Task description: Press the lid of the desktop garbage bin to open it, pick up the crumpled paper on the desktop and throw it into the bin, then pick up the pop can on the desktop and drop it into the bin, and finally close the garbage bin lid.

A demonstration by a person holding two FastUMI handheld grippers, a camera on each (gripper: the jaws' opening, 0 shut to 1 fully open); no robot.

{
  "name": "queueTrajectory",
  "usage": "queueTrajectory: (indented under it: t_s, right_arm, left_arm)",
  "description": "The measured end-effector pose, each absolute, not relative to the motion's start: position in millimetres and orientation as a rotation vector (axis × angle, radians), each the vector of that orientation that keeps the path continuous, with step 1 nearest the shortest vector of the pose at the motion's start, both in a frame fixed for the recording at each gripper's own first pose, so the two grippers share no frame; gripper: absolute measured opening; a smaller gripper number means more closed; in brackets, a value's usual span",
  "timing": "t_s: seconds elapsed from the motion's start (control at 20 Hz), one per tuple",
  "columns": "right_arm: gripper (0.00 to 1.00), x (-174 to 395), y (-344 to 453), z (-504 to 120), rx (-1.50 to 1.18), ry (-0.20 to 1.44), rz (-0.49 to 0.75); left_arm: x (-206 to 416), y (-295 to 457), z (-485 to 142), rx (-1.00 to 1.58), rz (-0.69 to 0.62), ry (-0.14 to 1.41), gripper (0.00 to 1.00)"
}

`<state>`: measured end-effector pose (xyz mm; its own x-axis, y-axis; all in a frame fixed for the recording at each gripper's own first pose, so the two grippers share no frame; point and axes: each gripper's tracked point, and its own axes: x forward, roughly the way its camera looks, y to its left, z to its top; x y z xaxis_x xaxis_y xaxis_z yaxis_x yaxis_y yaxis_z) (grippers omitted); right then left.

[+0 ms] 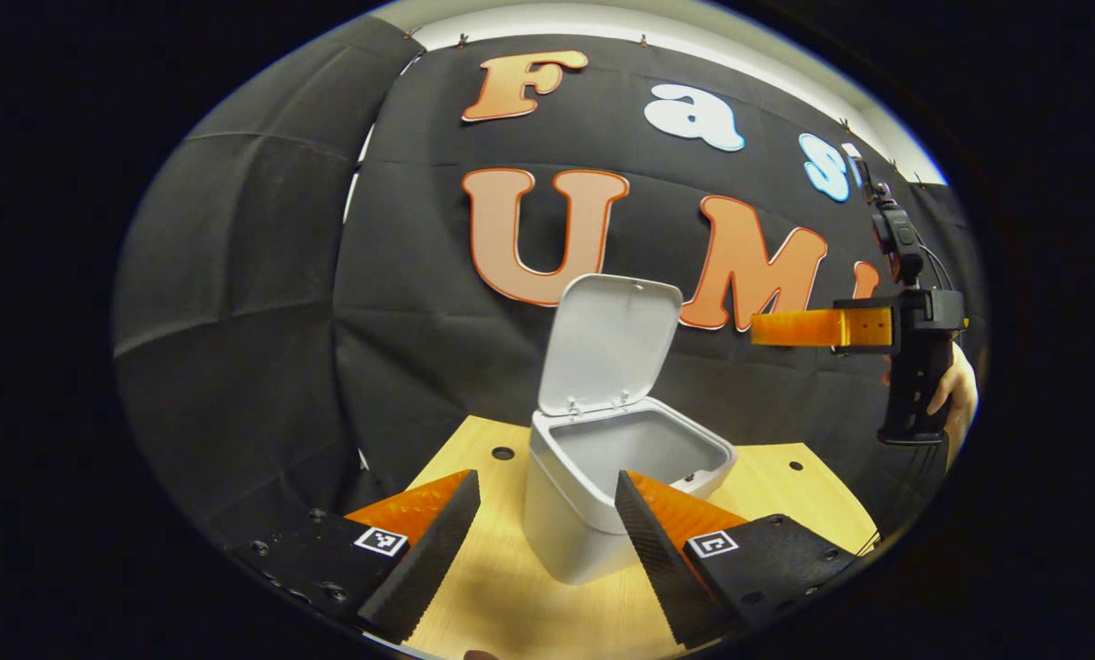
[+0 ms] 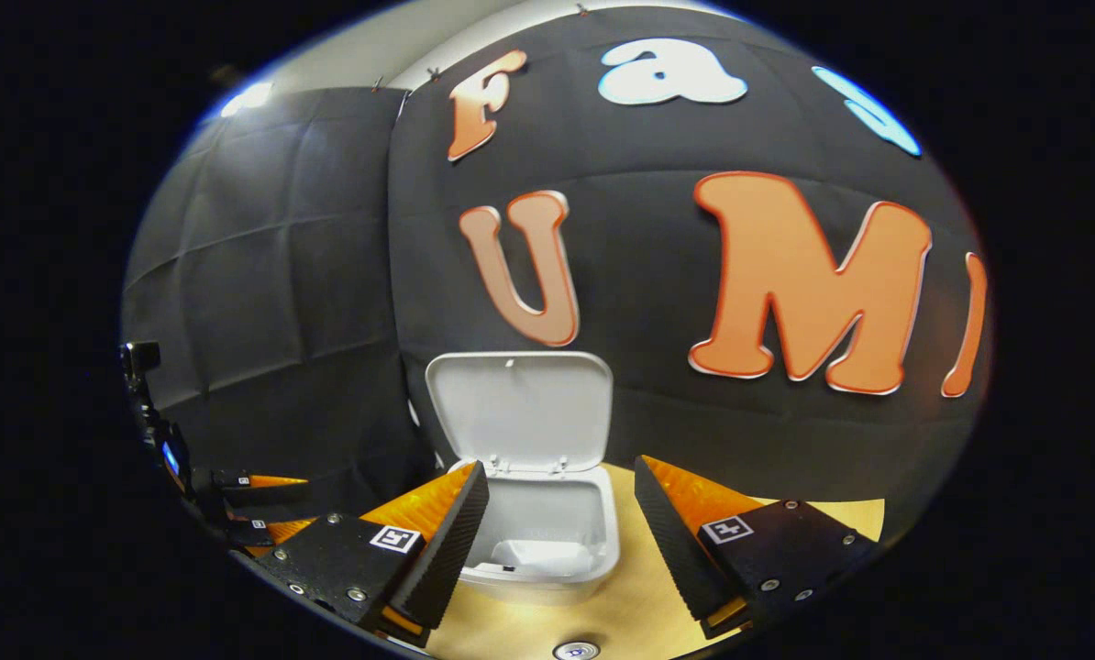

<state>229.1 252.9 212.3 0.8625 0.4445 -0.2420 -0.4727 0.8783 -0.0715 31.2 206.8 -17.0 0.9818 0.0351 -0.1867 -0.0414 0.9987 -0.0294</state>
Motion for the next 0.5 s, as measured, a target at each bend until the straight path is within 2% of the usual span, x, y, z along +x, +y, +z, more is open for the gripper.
queueTrajectory:
  t_s: [0.05,0.1,0.15,0.35,0.4,0.5]
  right_arm:
    - [0.95,226.7,234.1,220.6,-0.116,0.200,0.451]
    - [0.95,225.0,215.6,227.2,-0.108,0.178,0.415]
    - [1.00,222.8,196.0,233.6,-0.102,0.154,0.372]
    - [1.00,204.4,116.0,242.5,-0.132,0.089,0.208]
    - [0.95,200.2,96.3,243.7,-0.145,0.078,0.165]
    - [0.95,190.5,54.7,242.7,-0.150,0.067,0.080]
  left_arm:
    - [35.8,198.7,-14.6,-0.030,0.028,0.182,0.95]
    - [39.8,189.4,-12.8,-0.032,0.016,0.179,0.95]
    - [43.9,179.5,-12.3,-0.037,0.000,0.179,0.95]
    - [61.8,141.3,-12.2,-0.052,-0.061,0.179,0.95]
    - [64.9,131.1,-10.6,-0.050,-0.076,0.177,0.95]
    - [69.2,118.7,-10.1,-0.041,-0.096,0.170,0.95]
